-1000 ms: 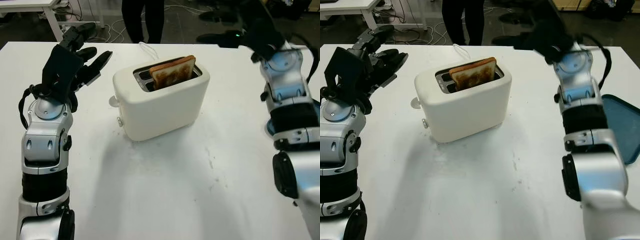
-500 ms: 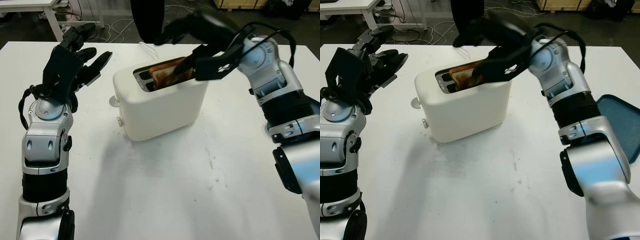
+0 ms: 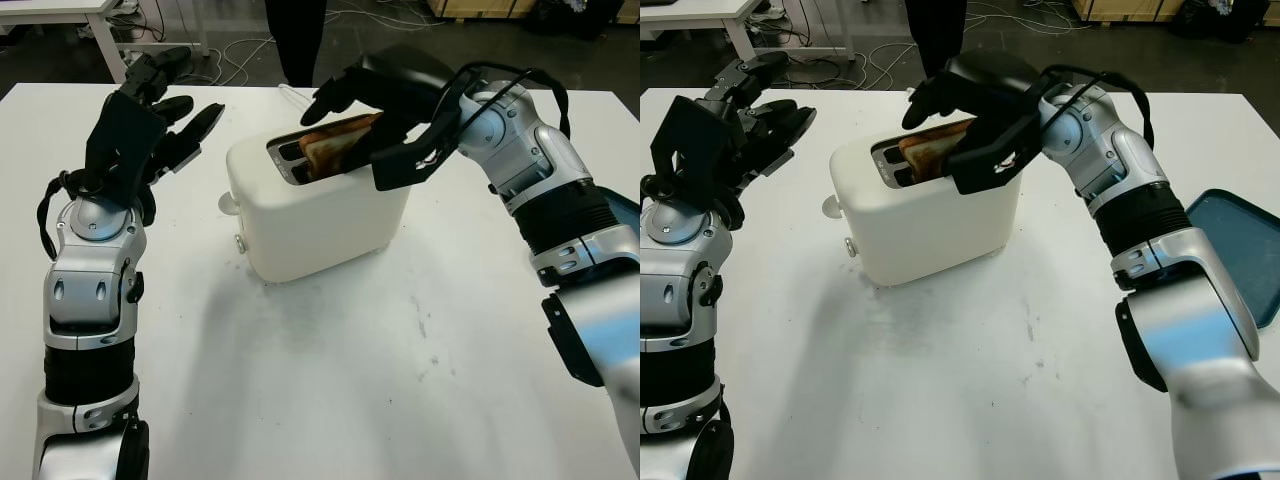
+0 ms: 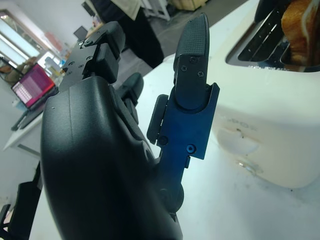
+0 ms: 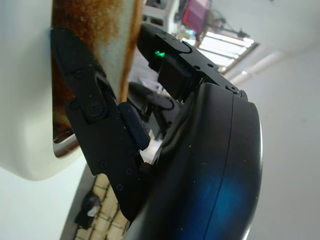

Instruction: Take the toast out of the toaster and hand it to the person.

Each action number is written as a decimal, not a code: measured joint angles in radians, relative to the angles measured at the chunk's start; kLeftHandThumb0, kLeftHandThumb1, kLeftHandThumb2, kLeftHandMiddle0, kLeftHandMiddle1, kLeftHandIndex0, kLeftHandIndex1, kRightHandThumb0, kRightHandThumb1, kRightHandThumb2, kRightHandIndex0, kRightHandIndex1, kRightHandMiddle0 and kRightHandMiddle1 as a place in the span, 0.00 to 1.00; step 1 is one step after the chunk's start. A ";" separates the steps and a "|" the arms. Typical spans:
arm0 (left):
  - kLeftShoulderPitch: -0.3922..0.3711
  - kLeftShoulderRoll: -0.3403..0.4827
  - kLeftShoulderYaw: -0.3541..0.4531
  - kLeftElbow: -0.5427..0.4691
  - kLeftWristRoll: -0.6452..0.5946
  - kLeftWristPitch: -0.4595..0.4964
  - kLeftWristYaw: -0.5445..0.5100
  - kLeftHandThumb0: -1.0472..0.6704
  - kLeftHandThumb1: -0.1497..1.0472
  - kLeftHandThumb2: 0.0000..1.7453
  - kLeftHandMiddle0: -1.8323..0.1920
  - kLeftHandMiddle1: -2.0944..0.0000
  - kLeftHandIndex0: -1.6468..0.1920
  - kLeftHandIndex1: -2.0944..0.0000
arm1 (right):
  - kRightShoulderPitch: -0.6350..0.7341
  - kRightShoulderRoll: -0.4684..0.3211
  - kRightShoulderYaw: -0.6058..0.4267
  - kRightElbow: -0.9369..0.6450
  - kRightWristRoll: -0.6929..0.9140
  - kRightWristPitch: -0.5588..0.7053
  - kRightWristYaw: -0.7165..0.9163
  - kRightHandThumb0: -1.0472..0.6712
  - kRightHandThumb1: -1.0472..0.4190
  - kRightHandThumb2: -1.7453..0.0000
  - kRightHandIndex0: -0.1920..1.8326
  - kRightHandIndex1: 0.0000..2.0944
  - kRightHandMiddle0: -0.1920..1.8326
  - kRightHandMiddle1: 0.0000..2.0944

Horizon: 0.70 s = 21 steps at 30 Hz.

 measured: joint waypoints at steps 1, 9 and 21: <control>0.000 0.000 0.000 0.000 0.000 0.000 0.000 0.28 0.89 0.08 0.91 0.64 0.82 0.80 | 0.000 0.000 0.004 0.004 -0.001 -0.007 -0.008 0.31 0.25 1.00 0.44 0.43 0.58 0.06; 0.000 0.000 0.000 -0.001 0.000 -0.001 0.000 0.27 0.89 0.08 0.91 0.63 0.82 0.80 | 0.001 0.000 0.018 0.036 -0.025 -0.021 -0.039 0.38 0.22 1.00 0.49 0.73 0.52 0.57; 0.000 0.000 0.000 -0.001 0.000 0.000 0.000 0.28 0.89 0.08 0.91 0.65 0.82 0.80 | 0.017 -0.008 0.051 0.063 -0.111 -0.080 -0.213 0.47 0.13 0.98 0.63 0.83 0.48 0.83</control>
